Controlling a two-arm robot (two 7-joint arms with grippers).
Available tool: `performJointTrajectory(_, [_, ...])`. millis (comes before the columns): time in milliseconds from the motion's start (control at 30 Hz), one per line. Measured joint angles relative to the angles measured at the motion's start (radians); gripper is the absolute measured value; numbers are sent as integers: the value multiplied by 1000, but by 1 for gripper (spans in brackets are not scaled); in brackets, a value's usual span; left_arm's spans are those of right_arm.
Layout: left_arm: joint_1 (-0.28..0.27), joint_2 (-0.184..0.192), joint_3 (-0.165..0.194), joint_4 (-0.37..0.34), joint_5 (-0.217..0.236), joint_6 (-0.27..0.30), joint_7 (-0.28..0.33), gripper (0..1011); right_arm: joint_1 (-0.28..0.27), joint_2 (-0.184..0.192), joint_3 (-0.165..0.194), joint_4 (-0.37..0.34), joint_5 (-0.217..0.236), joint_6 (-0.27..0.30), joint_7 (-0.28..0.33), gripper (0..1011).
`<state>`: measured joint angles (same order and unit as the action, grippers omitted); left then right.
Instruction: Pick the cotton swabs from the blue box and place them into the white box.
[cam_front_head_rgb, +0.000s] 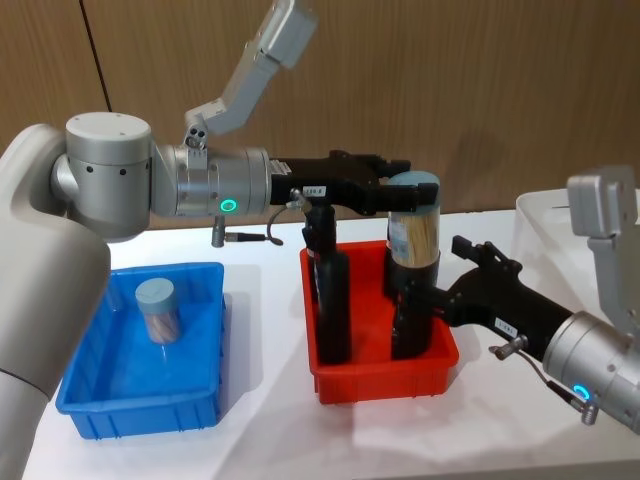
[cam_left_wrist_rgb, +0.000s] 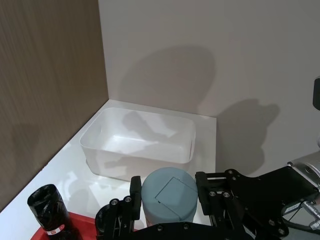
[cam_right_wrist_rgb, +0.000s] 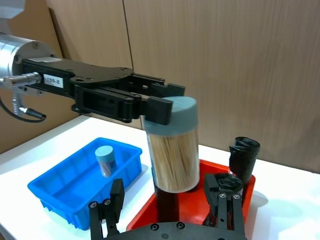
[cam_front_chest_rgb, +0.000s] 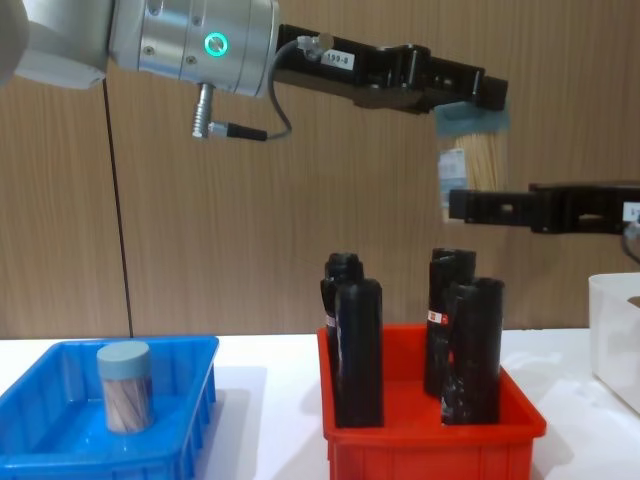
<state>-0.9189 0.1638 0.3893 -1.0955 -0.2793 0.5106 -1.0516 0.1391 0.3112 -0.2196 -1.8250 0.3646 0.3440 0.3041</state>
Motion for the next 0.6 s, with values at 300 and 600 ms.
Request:
performJointTrajectory(300, [0, 0, 0, 0, 0, 0, 0, 666, 17, -12, -11, 9, -13, 2, 8, 1002])
performJointTrajectory(600, [-1, 0, 0, 0, 0, 0, 0, 666, 41, -26, -21, 34, -44, -10, 8, 1001])
